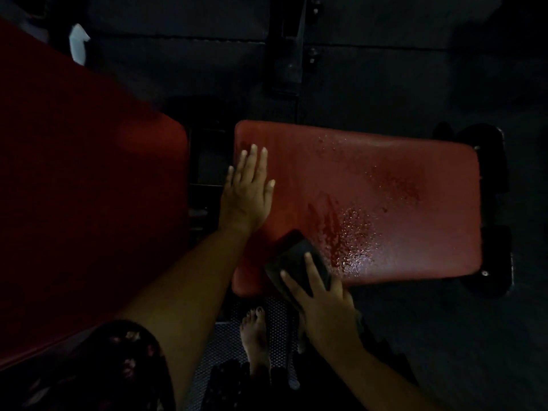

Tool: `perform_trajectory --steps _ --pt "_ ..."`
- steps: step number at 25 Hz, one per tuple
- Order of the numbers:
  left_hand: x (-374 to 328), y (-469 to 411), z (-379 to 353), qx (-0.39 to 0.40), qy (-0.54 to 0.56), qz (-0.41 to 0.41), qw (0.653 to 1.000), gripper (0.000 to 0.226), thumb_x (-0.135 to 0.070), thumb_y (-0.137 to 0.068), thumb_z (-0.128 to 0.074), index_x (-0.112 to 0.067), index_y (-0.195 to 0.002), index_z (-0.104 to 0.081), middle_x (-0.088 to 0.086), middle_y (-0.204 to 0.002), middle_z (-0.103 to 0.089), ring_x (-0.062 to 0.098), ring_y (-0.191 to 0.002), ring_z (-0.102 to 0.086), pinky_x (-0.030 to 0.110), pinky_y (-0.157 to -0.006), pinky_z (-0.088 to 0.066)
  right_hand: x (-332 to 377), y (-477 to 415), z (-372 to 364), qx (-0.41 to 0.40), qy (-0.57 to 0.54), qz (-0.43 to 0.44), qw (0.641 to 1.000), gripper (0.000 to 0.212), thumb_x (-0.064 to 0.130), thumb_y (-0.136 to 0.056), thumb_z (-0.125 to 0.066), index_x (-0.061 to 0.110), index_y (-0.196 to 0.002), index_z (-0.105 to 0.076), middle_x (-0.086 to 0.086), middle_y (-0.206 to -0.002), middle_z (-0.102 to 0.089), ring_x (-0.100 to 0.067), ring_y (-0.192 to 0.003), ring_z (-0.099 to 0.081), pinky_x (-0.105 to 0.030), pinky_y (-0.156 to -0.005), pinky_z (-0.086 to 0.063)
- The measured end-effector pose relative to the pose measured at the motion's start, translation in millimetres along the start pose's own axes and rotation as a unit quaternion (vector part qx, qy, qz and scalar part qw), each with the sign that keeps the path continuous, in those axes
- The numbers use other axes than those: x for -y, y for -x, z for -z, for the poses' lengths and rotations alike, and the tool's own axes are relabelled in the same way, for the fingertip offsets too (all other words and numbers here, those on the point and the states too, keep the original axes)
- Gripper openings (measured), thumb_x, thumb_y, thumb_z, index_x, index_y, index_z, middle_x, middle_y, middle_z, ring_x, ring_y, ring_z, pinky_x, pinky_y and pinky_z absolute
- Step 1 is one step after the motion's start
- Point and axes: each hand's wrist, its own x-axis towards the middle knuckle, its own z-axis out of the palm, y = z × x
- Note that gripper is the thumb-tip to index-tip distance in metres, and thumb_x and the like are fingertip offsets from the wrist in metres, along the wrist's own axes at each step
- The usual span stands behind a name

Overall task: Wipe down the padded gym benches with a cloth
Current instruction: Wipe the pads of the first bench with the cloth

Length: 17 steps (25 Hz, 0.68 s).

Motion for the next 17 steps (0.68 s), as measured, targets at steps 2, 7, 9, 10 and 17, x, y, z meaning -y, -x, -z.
perform_trajectory --steps 2,7,9,10,17 --pt "1 1 -23 -0.018 0.010 0.008 1.000 0.065 -0.039 -0.097 -0.023 -0.010 -0.154 -0.025 0.013 -0.161 -0.021 0.030 -0.150 -0.018 0.050 -0.119 -0.014 -7 13 -7 -0.021 0.007 0.002 1.000 0.073 0.016 -0.076 -0.062 0.043 -0.142 -0.042 -0.011 -0.151 -0.038 -0.041 -0.084 -0.060 -0.042 -0.054 -0.052" --pt "16 -2 -56 -0.112 0.008 -0.028 0.993 0.057 -0.030 -0.095 -0.037 -0.006 -0.146 -0.042 0.017 -0.153 -0.038 0.032 -0.143 -0.029 0.048 -0.116 -0.017 -34 -48 30 -0.087 -0.017 -0.049 0.995 0.079 0.023 -0.071 -0.082 0.046 -0.138 -0.048 -0.010 -0.150 -0.039 -0.038 -0.092 -0.054 -0.043 -0.063 -0.052" --pt "18 -1 -58 -0.139 0.010 -0.043 0.989 0.056 -0.030 -0.096 -0.036 -0.006 -0.146 -0.042 0.018 -0.153 -0.039 0.032 -0.143 -0.028 0.047 -0.116 -0.017 -38 -104 61 -0.053 0.016 -0.037 0.998 0.070 0.028 -0.087 -0.067 0.051 -0.143 -0.034 -0.006 -0.159 -0.021 -0.039 -0.112 -0.044 -0.046 -0.075 -0.052" --pt "18 -1 -58 -0.149 0.015 -0.049 0.987 0.055 -0.029 -0.097 -0.035 -0.006 -0.146 -0.041 0.017 -0.153 -0.038 0.031 -0.143 -0.027 0.046 -0.116 -0.017 -41 -136 76 -0.050 0.025 -0.030 0.998 0.066 0.029 -0.091 -0.059 0.053 -0.145 -0.028 -0.003 -0.161 -0.014 -0.038 -0.119 -0.038 -0.045 -0.080 -0.051" --pt "19 -1 -60 -0.163 0.016 -0.050 0.985 0.054 -0.028 -0.098 -0.036 -0.008 -0.148 -0.039 0.013 -0.156 -0.035 0.029 -0.146 -0.024 0.044 -0.120 -0.012 -61 -274 128 -0.084 -0.028 -0.120 0.989 0.063 0.022 -0.096 -0.052 0.048 -0.148 -0.028 -0.003 -0.156 -0.024 -0.037 -0.126 -0.037 -0.047 -0.089 -0.048"
